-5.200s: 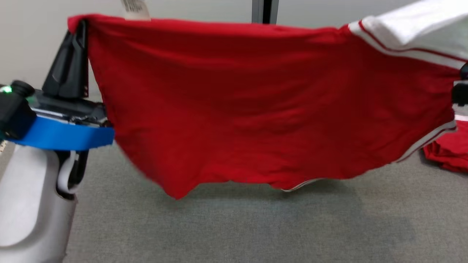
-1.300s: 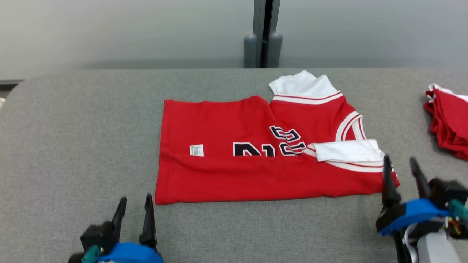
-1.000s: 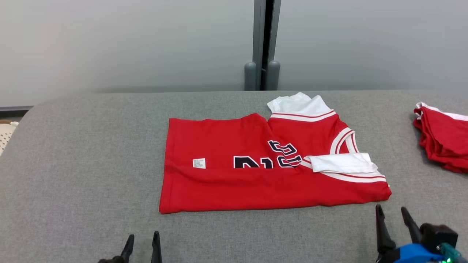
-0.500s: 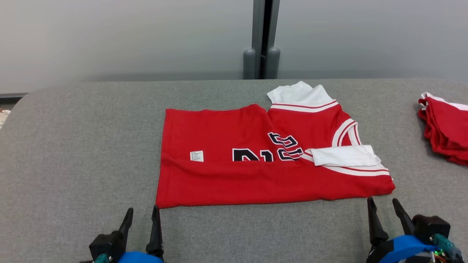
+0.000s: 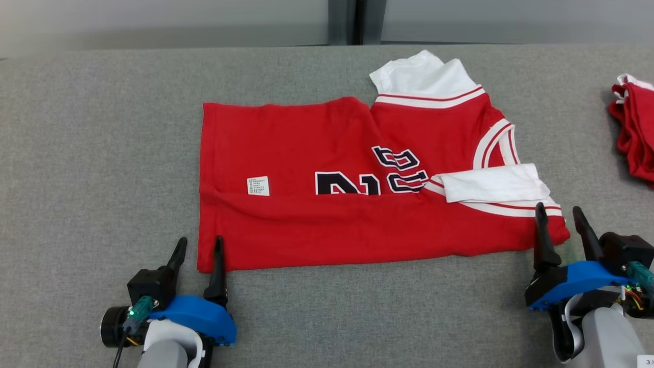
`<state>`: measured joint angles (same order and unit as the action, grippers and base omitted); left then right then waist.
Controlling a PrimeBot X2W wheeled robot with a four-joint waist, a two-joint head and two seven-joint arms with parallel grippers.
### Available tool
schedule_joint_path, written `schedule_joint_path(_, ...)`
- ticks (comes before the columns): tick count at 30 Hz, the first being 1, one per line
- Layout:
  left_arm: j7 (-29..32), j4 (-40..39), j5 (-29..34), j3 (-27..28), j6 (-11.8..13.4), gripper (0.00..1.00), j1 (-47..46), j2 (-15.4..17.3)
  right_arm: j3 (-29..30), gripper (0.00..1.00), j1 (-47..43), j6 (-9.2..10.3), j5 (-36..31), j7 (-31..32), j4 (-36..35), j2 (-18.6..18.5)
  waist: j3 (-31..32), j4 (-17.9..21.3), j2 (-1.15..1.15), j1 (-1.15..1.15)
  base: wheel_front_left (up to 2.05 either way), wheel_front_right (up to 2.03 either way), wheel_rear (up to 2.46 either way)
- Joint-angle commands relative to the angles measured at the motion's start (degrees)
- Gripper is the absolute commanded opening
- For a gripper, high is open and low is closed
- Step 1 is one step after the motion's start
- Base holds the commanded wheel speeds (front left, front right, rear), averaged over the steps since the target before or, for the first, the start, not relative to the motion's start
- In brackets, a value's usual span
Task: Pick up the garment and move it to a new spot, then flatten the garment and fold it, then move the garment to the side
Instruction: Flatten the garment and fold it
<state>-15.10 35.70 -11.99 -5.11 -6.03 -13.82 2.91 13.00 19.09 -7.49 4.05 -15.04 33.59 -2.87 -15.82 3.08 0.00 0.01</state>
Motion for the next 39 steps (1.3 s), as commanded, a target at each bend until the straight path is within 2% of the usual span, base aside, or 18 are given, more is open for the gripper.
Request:
schedule_joint_path(1,0.0,1.2,0.3,-0.5,-0.3,1.0,-1.0,0.0,1.0,1.0,1.0,0.0,-1.2,-0.2,1.1,-0.1,-0.8,-0.4,0.0,-0.01,0.0,0.0,0.0)
schedule_joint_path(9,0.3,3.6,-1.0,-1.9,0.2,1.0,0.5,0.0,2.7,1.0,1.1,0.01,-4.6,0.2,9.3,0.0,-1.2,-0.8,0.0,-0.01,0.0,0.0,0.0)
schedule_joint_path(13,0.4,4.7,-1.3,-2.6,1.6,1.0,2.8,0.0,2.2,1.0,0.4,0.01,-4.6,0.4,13.3,0.2,-0.5,-0.9,0.0,-0.01,0.0,0.0,0.0)
schedule_joint_path(19,0.6,6.7,-2.4,-4.0,1.8,1.0,3.3,-0.1,2.1,1.0,0.4,0.01,-4.3,0.4,14.3,0.2,-0.1,-1.2,0.0,-0.01,0.0,0.0,0.0)
schedule_joint_path(20,0.7,7.0,-2.7,-4.3,1.6,1.0,3.0,-0.1,2.0,0.94,0.4,0.0,-4.1,0.4,14.4,0.2,0.0,-1.3,0.0,-0.01,0.0,0.0,0.0)
schedule_joint_path(21,0.7,7.4,-2.8,-4.6,1.3,1.0,2.7,-0.1,1.7,0.51,0.6,0.0,-3.9,0.4,14.5,0.3,0.0,-1.3,0.0,-0.01,0.0,0.0,0.0)
schedule_joint_path(22,0.7,7.8,-3.1,-4.8,1.0,0.59,2.2,-0.1,1.3,0.24,0.7,0.0,-3.7,0.5,14.5,0.3,0.0,-1.3,0.0,-0.01,0.0,0.0,0.0)
schedule_joint_path(23,0.7,8.3,-3.2,-5.2,0.8,0.08,1.7,-0.2,1.0,0.0,1.0,0.0,-3.5,0.5,14.2,0.3,0.1,-1.4,0.0,-0.01,0.0,0.0,0.0)
schedule_joint_path(24,0.8,8.7,-3.7,-5.5,0.3,0.0,1.3,-0.2,0.9,0.0,1.2,0.0,-3.2,0.4,13.7,0.3,0.1,-1.3,0.0,-0.01,0.0,0.0,0.0)
schedule_joint_path(26,0.8,7.9,-4.4,-5.7,-0.1,0.0,0.2,-0.2,0.8,0.0,1.5,0.04,-2.5,0.4,12.5,0.2,0.2,-1.3,0.0,-0.01,0.0,0.0,0.0)
schedule_joint_path(30,0.0,1.0,-4.6,-4.4,-1.0,0.0,-1.4,-0.1,0.6,0.0,2.1,0.01,-0.9,0.0,8.9,0.0,0.8,-1.3,0.0,-0.01,0.0,0.0,0.0)
schedule_joint_path(39,-0.1,-9.6,-4.3,1.0,-1.5,0.0,-2.6,0.1,3.4,0.0,6.1,0.04,2.8,-0.1,2.8,-0.2,5.6,-0.7,0.0,-0.01,0.0,0.0,0.0)
